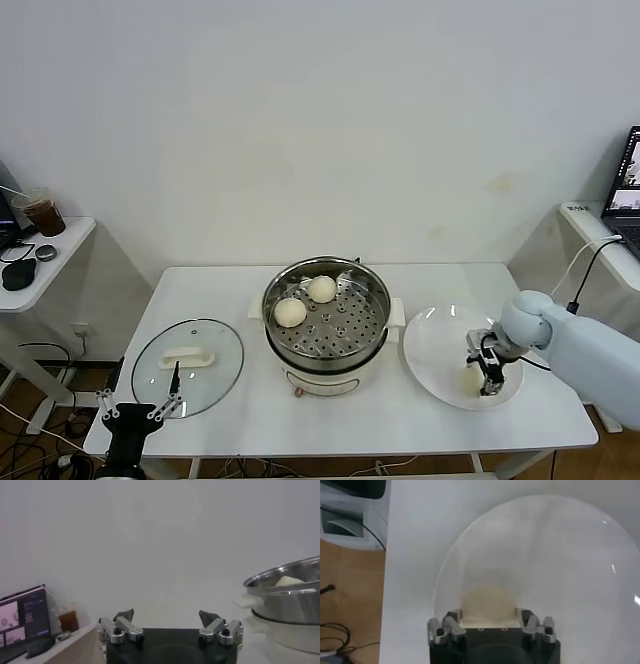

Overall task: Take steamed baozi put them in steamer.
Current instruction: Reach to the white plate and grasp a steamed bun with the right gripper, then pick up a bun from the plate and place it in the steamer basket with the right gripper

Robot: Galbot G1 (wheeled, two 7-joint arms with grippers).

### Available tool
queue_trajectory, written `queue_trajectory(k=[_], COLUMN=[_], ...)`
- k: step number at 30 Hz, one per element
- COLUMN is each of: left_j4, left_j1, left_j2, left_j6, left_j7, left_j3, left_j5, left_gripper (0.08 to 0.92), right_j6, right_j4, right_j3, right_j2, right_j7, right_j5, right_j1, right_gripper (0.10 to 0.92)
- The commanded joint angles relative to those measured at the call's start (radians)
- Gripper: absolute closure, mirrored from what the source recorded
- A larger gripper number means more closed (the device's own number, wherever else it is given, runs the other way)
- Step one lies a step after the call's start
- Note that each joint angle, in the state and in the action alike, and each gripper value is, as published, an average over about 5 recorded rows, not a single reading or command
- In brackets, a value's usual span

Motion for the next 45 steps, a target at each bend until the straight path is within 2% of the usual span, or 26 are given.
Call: queue_trajectory(k=[1,4,7,13,18,23,26,38,45], left_j4=[-0.004,-0.006,-0.007,-0.011,-0.011,-0.01,-0.008,0.0,-0.006], left_j1=[0.002,0.003,0.004,-0.004,-0.015,-0.02,-0.021,-0.024,-0.019], left_j2=[-0.001,-0.001,0.0,0.004,0.009,0.017,0.019,0.008,0.005], left_j6=[0.0,0.0,-0.001,0.001,0.003,0.006,0.006,0.003,0.002], left_j7=[0.0,0.0,0.0,0.002,0.003,0.004,0.005,0.003,0.003], left_j3=[-0.002,-0.002,-0.003,-0.001,0.003,-0.001,-0.006,-0.011,-0.024], left_j5=[-0.001,-0.001,-0.002,-0.005,-0.01,-0.019,-0.023,-0.024,-0.026], left_gripper=[0.177,0.177,0.177,0.177,0.177,0.177,0.177,0.177,0.177], right_j6=[-0.004,-0.001,0.004,0.038,0.088,0.175,0.24,0.474,0.632], right_j4=[-0.011,-0.004,0.006,0.008,-0.014,-0.018,-0.009,0.056,0.017], right_j3=[0.01,0.007,-0.014,-0.068,-0.094,-0.198,-0.251,-0.495,-0.575], right_j2=[0.015,0.003,-0.019,-0.045,-0.003,0.09,0.164,0.481,0.619], right_j7=[-0.003,-0.011,-0.024,-0.09,-0.147,-0.163,-0.148,-0.072,-0.035], right_j5=[-0.006,0.004,0.027,0.118,0.237,0.367,0.396,0.401,0.297], right_j1=[-0.005,0.015,0.065,0.271,0.476,0.69,0.777,0.814,0.741], right_gripper=[0.48,0.542,0.568,0.566,0.559,0.555,0.551,0.55,0.55])
